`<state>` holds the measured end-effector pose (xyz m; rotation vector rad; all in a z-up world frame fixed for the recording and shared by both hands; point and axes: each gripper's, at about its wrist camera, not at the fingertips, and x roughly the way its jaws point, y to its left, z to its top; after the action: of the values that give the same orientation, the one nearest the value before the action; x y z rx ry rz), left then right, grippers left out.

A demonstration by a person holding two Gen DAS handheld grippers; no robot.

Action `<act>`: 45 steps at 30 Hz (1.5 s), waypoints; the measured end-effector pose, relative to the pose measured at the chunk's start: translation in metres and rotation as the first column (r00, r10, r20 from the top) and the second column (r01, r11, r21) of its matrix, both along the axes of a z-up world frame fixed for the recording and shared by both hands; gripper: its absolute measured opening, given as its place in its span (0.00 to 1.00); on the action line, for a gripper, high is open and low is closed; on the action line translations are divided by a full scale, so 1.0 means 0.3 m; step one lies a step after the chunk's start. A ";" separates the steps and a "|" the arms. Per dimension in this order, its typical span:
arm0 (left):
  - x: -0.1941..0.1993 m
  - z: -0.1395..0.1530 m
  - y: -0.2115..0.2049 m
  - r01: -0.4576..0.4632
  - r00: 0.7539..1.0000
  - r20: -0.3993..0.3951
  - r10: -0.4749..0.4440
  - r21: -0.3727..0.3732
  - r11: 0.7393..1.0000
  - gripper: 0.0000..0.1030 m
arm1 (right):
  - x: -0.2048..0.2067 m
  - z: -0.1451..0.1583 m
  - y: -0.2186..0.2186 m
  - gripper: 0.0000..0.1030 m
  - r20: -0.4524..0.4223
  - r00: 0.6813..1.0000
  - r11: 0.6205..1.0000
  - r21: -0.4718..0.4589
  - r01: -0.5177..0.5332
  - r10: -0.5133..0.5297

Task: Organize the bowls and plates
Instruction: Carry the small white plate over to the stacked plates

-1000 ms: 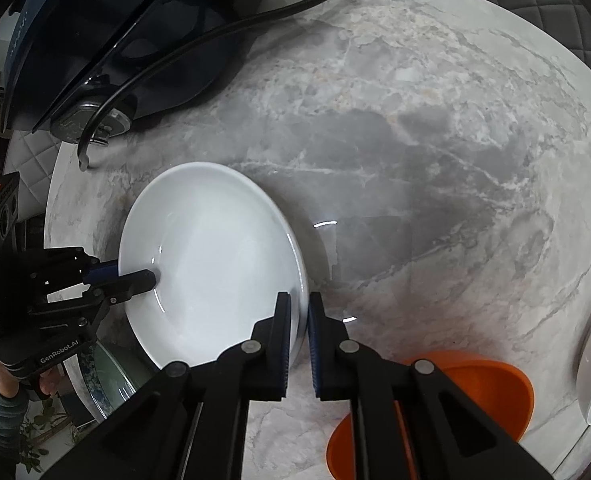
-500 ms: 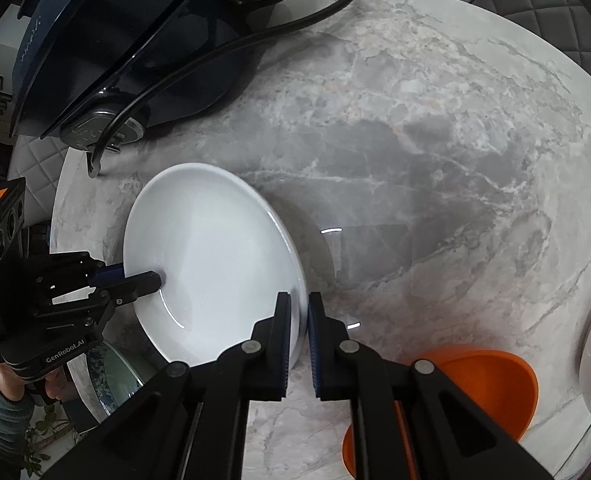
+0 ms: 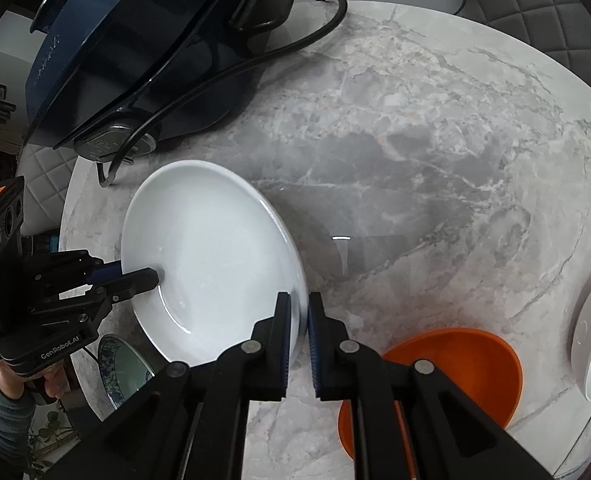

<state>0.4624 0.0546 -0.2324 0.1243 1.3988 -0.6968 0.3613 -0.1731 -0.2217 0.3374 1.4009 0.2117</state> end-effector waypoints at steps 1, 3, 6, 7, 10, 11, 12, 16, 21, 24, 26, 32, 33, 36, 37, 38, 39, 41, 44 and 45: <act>-0.004 0.008 0.001 0.000 1.000 0.003 0.000 -0.001 1.000 0.11 | -0.005 0.008 -0.009 0.10 0.005 1.000 1.000 0.000 0.000 0.000; -0.011 0.025 0.001 0.004 1.000 0.005 -0.004 -0.003 1.000 0.11 | -0.018 0.025 -0.020 0.10 0.013 1.000 1.000 0.003 0.003 -0.003; -0.030 0.051 0.000 0.010 1.000 0.014 -0.010 -0.002 1.000 0.11 | -0.038 0.050 -0.041 0.10 0.025 1.000 1.000 0.004 0.009 -0.009; -0.036 0.058 0.000 0.010 1.000 0.015 -0.010 -0.004 1.000 0.11 | -0.046 0.058 -0.047 0.10 0.028 1.000 1.000 0.005 0.012 -0.012; -0.065 0.087 0.001 0.012 1.000 0.021 -0.011 -0.009 1.000 0.11 | -0.072 0.087 -0.065 0.10 0.038 0.999 1.000 0.007 0.016 -0.016; -0.077 0.098 0.003 0.013 1.000 0.022 -0.013 -0.011 1.000 0.11 | -0.083 0.096 -0.069 0.10 0.042 0.999 1.000 0.008 0.017 -0.017; -0.090 0.106 0.003 0.015 1.000 0.024 -0.014 -0.013 1.000 0.11 | -0.095 0.105 -0.076 0.10 0.046 0.999 1.000 0.009 0.019 -0.019; -0.153 0.143 0.002 0.024 0.999 0.032 -0.024 -0.017 1.000 0.11 | -0.150 0.134 -0.088 0.10 0.060 0.998 1.000 0.012 0.028 -0.028; -0.238 0.188 -0.001 0.033 0.999 0.038 -0.032 -0.029 0.999 0.11 | -0.228 0.173 -0.078 0.10 0.077 0.996 0.999 0.015 0.035 -0.036; -0.287 0.211 -0.001 0.036 0.998 0.042 -0.035 -0.033 0.999 0.11 | -0.274 0.193 -0.073 0.10 0.089 0.995 0.999 0.019 0.040 -0.042; -0.323 0.225 0.002 0.037 0.998 0.042 -0.036 -0.036 0.999 0.11 | -0.300 0.207 -0.069 0.10 0.100 0.994 0.999 0.021 0.041 -0.043; -0.447 0.268 0.009 0.042 0.998 0.041 -0.040 -0.055 0.998 0.11 | -0.403 0.264 -0.072 0.10 0.133 0.990 0.998 0.034 0.045 -0.049; -0.468 0.273 0.008 0.045 0.998 0.040 -0.043 -0.057 0.997 0.11 | -0.423 0.273 -0.073 0.10 0.139 0.989 0.998 0.037 0.046 -0.051; -0.541 0.286 0.005 0.056 0.998 0.034 -0.054 -0.064 0.996 0.11 | -0.488 0.302 -0.080 0.10 0.155 0.986 0.997 0.052 0.053 -0.061; -0.566 0.287 0.000 0.057 0.998 0.030 -0.055 -0.067 0.996 0.11 | -0.510 0.310 -0.081 0.10 0.160 0.985 0.997 0.056 0.055 -0.064; -0.591 0.288 -0.004 0.060 0.998 0.026 -0.058 -0.069 0.996 0.11 | -0.532 0.317 -0.082 0.10 0.165 0.984 0.997 0.056 0.057 -0.066; -0.613 0.288 -0.012 0.065 0.998 0.026 -0.063 -0.068 0.996 0.11 | -0.552 0.319 -0.083 0.10 0.169 0.983 0.997 0.053 0.058 -0.066; -0.663 0.292 -0.018 0.069 0.997 0.026 -0.067 -0.068 0.995 0.11 | -0.590 0.313 -0.088 0.10 0.167 0.983 0.996 0.057 0.064 -0.073; -0.731 0.286 -0.035 0.075 0.997 0.009 -0.075 -0.076 0.994 0.11 | -0.645 0.295 -0.099 0.10 0.155 0.985 0.995 0.063 0.073 -0.082; -0.756 0.285 -0.043 0.080 0.997 0.007 -0.080 -0.077 0.994 0.11 | -0.666 0.288 -0.105 0.10 0.151 0.985 0.995 0.067 0.076 -0.086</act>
<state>0.2357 0.0416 -0.1467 0.1217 1.3673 -0.8158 0.1616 -0.2045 -0.1352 0.4191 1.2275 0.2096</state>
